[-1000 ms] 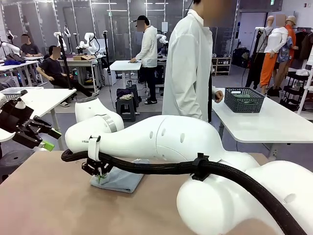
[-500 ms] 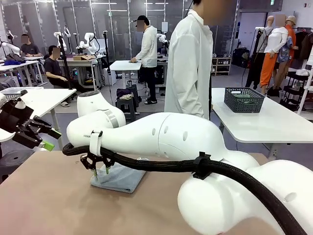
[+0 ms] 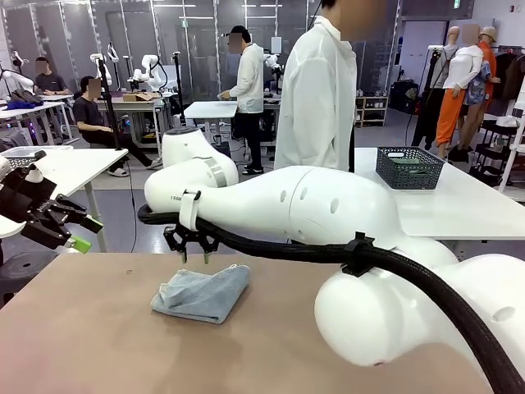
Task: Fold the towels and place them in the basket.
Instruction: When a person lays out a Towel with hook on the table, fold it in half twice.
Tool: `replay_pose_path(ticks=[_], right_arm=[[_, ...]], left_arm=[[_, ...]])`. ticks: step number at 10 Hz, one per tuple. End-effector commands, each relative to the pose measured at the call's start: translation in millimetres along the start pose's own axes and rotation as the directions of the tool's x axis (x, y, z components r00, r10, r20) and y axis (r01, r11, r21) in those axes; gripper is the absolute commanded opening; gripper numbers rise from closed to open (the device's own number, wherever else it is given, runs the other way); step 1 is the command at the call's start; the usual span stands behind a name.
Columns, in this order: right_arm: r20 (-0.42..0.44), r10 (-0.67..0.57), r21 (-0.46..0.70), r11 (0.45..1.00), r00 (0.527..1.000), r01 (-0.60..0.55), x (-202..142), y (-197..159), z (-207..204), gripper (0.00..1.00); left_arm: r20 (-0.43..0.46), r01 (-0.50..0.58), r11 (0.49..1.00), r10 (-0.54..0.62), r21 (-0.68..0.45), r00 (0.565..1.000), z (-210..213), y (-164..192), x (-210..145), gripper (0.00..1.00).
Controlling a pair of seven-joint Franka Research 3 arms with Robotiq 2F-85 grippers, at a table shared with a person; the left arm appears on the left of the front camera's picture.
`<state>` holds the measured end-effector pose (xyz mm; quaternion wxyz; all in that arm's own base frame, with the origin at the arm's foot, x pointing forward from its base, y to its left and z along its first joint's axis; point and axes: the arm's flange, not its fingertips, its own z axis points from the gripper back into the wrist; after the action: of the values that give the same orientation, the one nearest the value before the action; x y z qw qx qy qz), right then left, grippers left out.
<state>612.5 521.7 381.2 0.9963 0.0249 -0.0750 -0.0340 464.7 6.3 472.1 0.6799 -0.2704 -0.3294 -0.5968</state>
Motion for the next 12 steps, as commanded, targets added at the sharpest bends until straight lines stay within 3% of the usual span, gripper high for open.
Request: replay_pose_path(ticks=[1,2,4,5,7,12], right_arm=[[-0.013,-0.012,0.042,0.999,1.0,0.013,-21.7,-19.0,9.2,0.57],[0.0,0.0,0.0,1.0,1.0,0.0,0.0,0.0,0.0,0.57],[0.0,-0.019,0.007,1.0,1.0,0.02,5.9,-5.8,4.3,0.57],[0.035,-0.103,-0.064,0.992,0.994,0.105,1.3,-22.3,-6.6,0.57],[0.075,-0.204,-0.099,0.973,0.976,0.21,-0.1,-28.3,-24.0,0.57],[-0.012,-0.331,-0.108,0.938,0.943,0.328,6.3,-26.8,-63.1,0.57]], left_arm=[[0.005,0.002,1.0,-0.002,0.004,1.0,-0.4,0.0,0.0,0.86],[0.005,0.002,1.0,-0.002,0.004,1.0,-0.4,0.0,0.0,0.86],[0.005,0.002,1.0,-0.002,0.004,1.0,-0.4,0.0,0.0,0.86],[0.005,0.002,1.0,-0.002,0.004,1.0,-0.4,0.0,0.0,0.86],[0.005,0.002,1.0,-0.002,0.004,1.0,-0.4,0.0,0.0,0.86],[0.005,0.002,1.0,-0.002,0.004,1.0,-0.4,0.0,0.0,0.86]])
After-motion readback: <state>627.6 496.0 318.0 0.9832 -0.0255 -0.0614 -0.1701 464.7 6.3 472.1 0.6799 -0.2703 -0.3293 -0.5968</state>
